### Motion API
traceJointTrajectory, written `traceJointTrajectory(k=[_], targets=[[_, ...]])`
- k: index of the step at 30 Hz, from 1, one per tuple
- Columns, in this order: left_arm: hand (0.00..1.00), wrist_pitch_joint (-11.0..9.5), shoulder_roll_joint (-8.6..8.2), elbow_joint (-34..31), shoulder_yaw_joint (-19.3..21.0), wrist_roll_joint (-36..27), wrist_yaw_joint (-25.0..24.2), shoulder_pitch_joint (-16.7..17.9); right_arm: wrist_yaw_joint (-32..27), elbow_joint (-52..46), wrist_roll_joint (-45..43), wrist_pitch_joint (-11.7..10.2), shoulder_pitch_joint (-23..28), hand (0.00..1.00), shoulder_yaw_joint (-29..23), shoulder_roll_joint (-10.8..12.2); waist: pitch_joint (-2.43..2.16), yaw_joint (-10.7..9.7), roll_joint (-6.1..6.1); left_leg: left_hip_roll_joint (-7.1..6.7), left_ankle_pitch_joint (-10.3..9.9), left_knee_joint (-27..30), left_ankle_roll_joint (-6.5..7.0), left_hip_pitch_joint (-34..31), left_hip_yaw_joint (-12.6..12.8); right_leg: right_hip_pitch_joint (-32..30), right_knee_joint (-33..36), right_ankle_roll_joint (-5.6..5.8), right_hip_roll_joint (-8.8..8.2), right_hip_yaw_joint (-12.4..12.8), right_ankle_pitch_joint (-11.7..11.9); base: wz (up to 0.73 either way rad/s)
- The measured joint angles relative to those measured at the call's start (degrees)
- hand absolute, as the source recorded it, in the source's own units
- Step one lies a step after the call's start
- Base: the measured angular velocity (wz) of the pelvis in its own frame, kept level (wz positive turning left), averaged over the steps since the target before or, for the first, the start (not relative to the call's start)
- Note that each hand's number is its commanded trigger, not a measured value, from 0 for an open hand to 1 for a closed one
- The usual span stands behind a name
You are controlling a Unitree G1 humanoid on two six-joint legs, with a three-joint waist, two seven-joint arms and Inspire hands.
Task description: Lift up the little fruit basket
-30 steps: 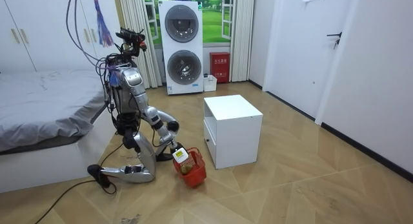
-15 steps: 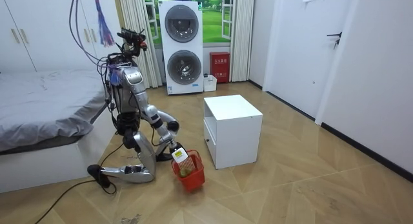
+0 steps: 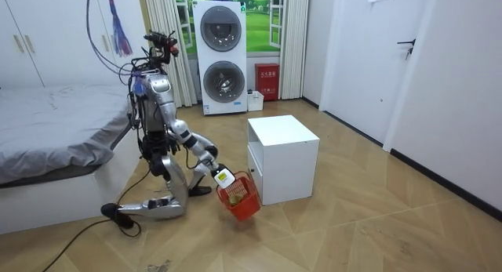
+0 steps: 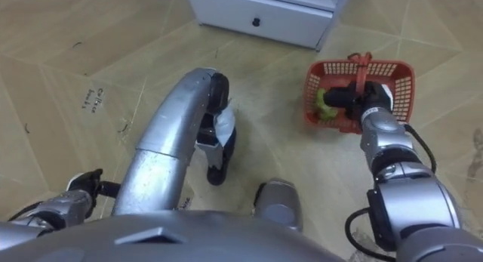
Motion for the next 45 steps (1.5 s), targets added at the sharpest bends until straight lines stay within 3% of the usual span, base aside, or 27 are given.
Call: traceJointTrajectory(k=[1,2,3,4,5,6,8,10,11,13,15,18,20,21,22,23,24,25,26,28,29,31,32,37,39,42,45], targets=[[0.00,0.09,-0.33,-0.61,0.40,-0.08,0.00,0.91,-0.04,-0.57,0.00,0.28,0.00,1.00,0.00,-0.02,-0.22,0.17,0.25,0.66,0.23,-2.53,0.03,1.45,-0.13,0.05,-3.90,-0.01,0.49,0.64,0.21,-0.59],[0.00,0.68,-0.86,-1.03,0.83,-0.10,0.02,2.28,-0.11,-2.41,0.00,0.57,0.07,1.00,0.00,-0.01,-0.40,0.26,0.41,1.01,1.21,-8.99,-0.32,5.02,-0.43,1.00,-13.06,-0.04,0.65,1.34,1.54,-0.67],[0.00,1.64,-1.37,-1.41,2.42,-0.12,0.17,3.72,-0.38,-5.11,-0.21,0.58,0.93,1.00,-0.13,0.02,-0.56,0.19,0.50,1.04,2.69,-16.16,-0.33,9.35,-0.63,2.48,-22.33,0.44,0.95,1.59,5.39,-0.73],[0.00,2.00,-1.44,-2.24,3.12,-0.12,0.55,5.51,-0.79,-8.54,-0.51,0.59,2.42,1.00,-0.18,0.02,-0.66,0.18,0.53,1.04,4.10,-23.74,-0.35,14.39,-0.85,3.77,-30.23,1.29,1.23,2.18,12.09,-0.53],[0.00,2.04,-1.44,-2.73,3.64,-0.09,0.90,6.35,-0.84,-10.01,-0.82,0.60,3.18,1.00,-0.42,0.04,-0.77,0.22,0.56,1.06,4.96,-27.45,-0.32,16.89,-1.01,4.04,-33.22,1.16,1.20,2.17,16.69,-0.50],[0.00,2.06,-1.22,-3.55,4.69,0.14,1.72,7.12,-1.13,-12.15,-2.02,0.63,4.47,1.00,-0.80,0.23,-0.85,0.18,0.68,0.95,6.88,-34.92,-0.51,22.21,-1.78,4.05,-37.60,1.74,1.36,2.04,24.59,-0.49],[0.00,1.93,-0.87,-4.42,4.77,0.59,3.80,8.22,-1.70,-15.23,-5.37,0.70,6.00,1.00,-1.56,0.68,-1.04,0.39,1.23,1.01,9.85,-45.26,-0.96,29.58,-2.84,0.87,-38.06,0.48,1.67,1.01,24.42,-0.44],[0.00,0.84,-0.95,-4.70,4.35,0.76,5.56,8.26,-2.15,-17.07,-6.35,0.58,7.80,1.00,-1.91,0.80,-1.60,0.72,2.24,1.65,12.67,-55.13,-1.37,37.69,-3.17,-3.02,-39.90,0.03,1.82,-1.52,21.35,-0.38],[0.00,-0.28,-0.99,-5.07,3.62,1.12,6.60,8.62,-2.22,-18.41,-7.41,0.60,9.08,1.00,-1.91,0.99,-1.95,0.88,3.17,2.17,14.05,-60.25,-1.83,42.55,-3.85,-4.37,-44.17,0.13,2.03,-3.02,20.09,-0.27],[0.00,-1.90,-1.30,-5.72,3.56,0.93,7.73,8.65,-2.48,-22.19,-8.02,0.64,11.87,1.00,-2.41,1.60,-1.97,0.31,3.87,2.78,15.68,-66.37,-2.25,48.56,-4.35,-5.04,-54.11,0.17,1.91,-4.52,19.63,-0.13],[0.00,-2.85,-2.03,-7.57,3.57,0.77,8.53,8.87,-2.34,-28.80,-8.81,0.59,15.13,1.00,-2.40,1.92,-2.01,0.29,3.52,2.91,16.35,-69.67,-2.73,53.25,-4.35,-4.22,-70.59,0.05,1.04,-5.99,21.32,-0.08],[0.00,-4.08,-3.18,-8.14,4.29,0.28,8.23,9.59,-1.74,-32.87,-8.81,0.55,16.74,1.00,-2.46,2.17,-2.15,0.99,4.02,4.18,17.49,-72.82,-4.60,57.70,-5.78,1.48,-81.15,2.81,2.63,-7.09,26.96,-0.15],[0.00,-4.32,-3.17,-9.10,7.31,1.60,7.67,11.64,-1.13,-37.88,-10.34,0.61,17.46,1.00,-2.50,2.17,-2.13,0.45,4.19,5.16,18.19,-74.34,-5.71,59.59,-5.69,5.93,-86.82,2.17,4.15,-7.58,29.20,-0.07],[0.00,-4.28,-2.91,-9.55,8.98,1.73,7.00,12.67,-1.19,-41.82,-11.47,0.54,17.49,1.00,-2.86,2.18,-1.84,-0.51,3.73,5.44,18.52,-71.64,-6.33,58.49,-4.93,8.17,-89.59,1.86,4.29,-6.99,30.00,0.30],[0.00,-4.27,-2.63,-9.97,9.28,1.77,6.81,13.53,-1.32,-44.72,-11.25,0.29,17.46,1.00,-3.08,2.06,-1.90,-1.19,2.84,5.18,18.60,-72.23,-6.68,56.79,-4.24,9.73,-91.00,1.89,4.10,-5.76,30.10,0.35],[0.00,-4.22,-2.69,-9.99,9.16,1.77,6.80,13.64,-1.31,-45.90,-11.17,-0.03,17.42,1.00,-3.49,1.82,-2.09,-1.48,2.98,5.16,19.76,-75.72,-6.59,56.17,-4.07,10.10,-91.19,1.86,4.22,-5.37,30.13,0.40],[0.00,-3.87,-2.61,-10.00,8.77,1.74,6.70,13.64,-1.26,-47.28,-11.26,-0.51,17.50,1.00,-4.58,2.09,-2.32,-1.98,2.87,5.82,23.98,-79.22,-4.89,55.29,-2.71,11.00,-91.35,1.88,4.60,-5.46,29.67,0.24],[0.00,-3.64,-2.62,-10.00,8.86,1.72,6.77,13.78,-1.36,-47.92,-11.44,-0.46,17.91,1.00,-4.65,2.39,-2.63,-1.44,2.40,5.46,24.57,-79.72,-4.82,56.37,-2.41,11.36,-91.58,1.92,4.30,-5.72,29.60,0.29],[0.00,-3.52,-2.97,-9.85,8.68,1.64,6.78,13.87,-1.09,-49.98,-11.45,-0.45,18.63,1.00,-4.67,2.24,-2.30,-1.08,2.41,5.20,24.80,-80.33,-4.63,58.07,-2.91,12.38,-91.96,1.33,4.31,-6.25,29.79,0.12],[0.00,-2.80,-3.69,-9.95,8.24,2.02,7.01,14.05,-0.76,-53.59,-12.03,-0.46,19.22,1.00,-4.55,2.25,-2.23,0.20,2.55,4.89,24.78,-80.53,-4.66,60.06,-5.96,13.09,-96.14,-0.61,4.82,-7.09,30.29,-0.09],[0.00,-2.59,-3.79,-9.98,8.30,2.77,7.01,14.04,-0.76,-54.36,-12.10,-0.45,19.24,1.00,-4.55,2.23,-2.22,0.54,2.53,4.80,24.76,-80.69,-4.69,60.51,-6.09,12.76,-97.61,-1.07,4.94,-7.00,31.16,-0.15],[0.00,-2.15,-3.97,-9.92,8.95,4.74,7.00,14.28,-0.37,-58.45,-13.77,-0.02,19.89,1.00,-4.25,2.06,-2.26,0.90,2.77,4.87,25.24,-83.94,-5.56,63.74,-5.88,13.79,-97.28,0.77,4.87,-7.10,33.04,-0.07],[0.00,-2.06,-3.97,-9.87,9.48,5.03,6.99,14.39,-0.08,-59.36,-13.89,0.00,19.87,1.00,-4.08,2.06,-2.28,1.12,2.78,4.93,25.35,-84.88,-5.74,64.48,-5.88,14.53,-97.25,0.83,5.05,-7.17,33.08,-0.04],[0.00,-0.62,-3.97,-10.06,10.33,6.66,6.71,14.41,2.16,-63.82,-13.76,0.59,19.86,1.00,-3.62,2.07,-1.89,0.98,1.65,5.36,25.62,-86.20,-6.48,66.42,-6.05,16.13,-97.28,0.64,6.32,-7.27,32.93,0.10],[0.00,0.55,-4.17,-10.01,10.36,6.91,6.49,14.89,3.13,-64.12,-13.75,0.92,19.85,1.00,-3.33,2.15,-1.83,1.53,1.56,5.76,25.20,-86.16,-7.34,66.85,-6.00,16.57,-97.28,0.22,6.49,-7.30,32.67,0.00],[0.00,1.33,-4.41,-10.05,10.44,9.43,5.74,15.81,4.36,-64.13,-13.99,2.76,19.91,1.00,-3.32,2.20,-1.82,2.22,1.54,5.94,25.16,-85.84,-7.42,66.90,-6.04,16.81,-97.19,-0.11,6.63,-7.71,32.46,0.03],[0.00,1.91,-4.49,-10.05,10.46,12.04,5.38,16.21,5.19,-64.13,-14.07,3.13,19.45,1.00,-2.94,2.16,-1.78,2.76,1.48,6.02,25.15,-85.45,-7.55,66.74,-6.23,16.58,-96.40,-0.34,6.61,-8.13,31.96,0.06]])
